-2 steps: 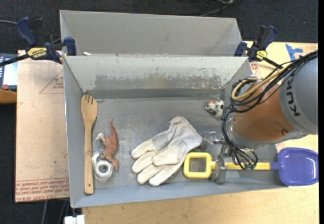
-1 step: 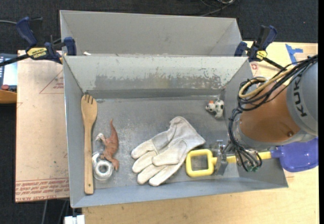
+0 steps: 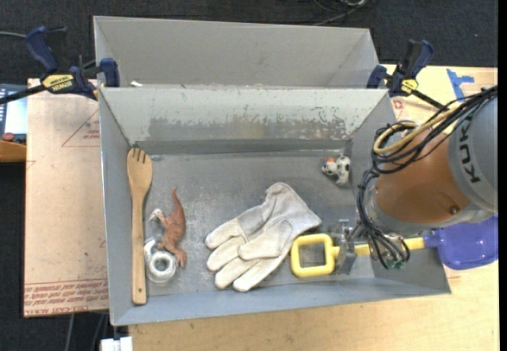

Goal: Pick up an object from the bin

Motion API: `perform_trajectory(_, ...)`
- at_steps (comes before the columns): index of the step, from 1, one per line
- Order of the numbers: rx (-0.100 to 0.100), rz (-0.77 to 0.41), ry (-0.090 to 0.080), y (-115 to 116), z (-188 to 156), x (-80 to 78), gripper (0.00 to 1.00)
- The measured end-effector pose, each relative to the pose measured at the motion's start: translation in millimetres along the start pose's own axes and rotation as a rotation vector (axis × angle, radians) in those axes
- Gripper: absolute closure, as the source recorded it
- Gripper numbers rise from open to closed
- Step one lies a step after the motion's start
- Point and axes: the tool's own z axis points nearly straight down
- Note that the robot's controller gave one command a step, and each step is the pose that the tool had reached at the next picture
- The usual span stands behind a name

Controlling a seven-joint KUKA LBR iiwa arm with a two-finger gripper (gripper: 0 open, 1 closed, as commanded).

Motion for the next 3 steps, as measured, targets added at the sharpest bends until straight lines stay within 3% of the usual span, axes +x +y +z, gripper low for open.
perform_trajectory(1,-0.001,-0.001,0.012,0.4,-15.0,3.3,1.0)
perform_trajectory(3,-0.001,-0.002,0.007,0.8,-95.5,-0.2,1.0)
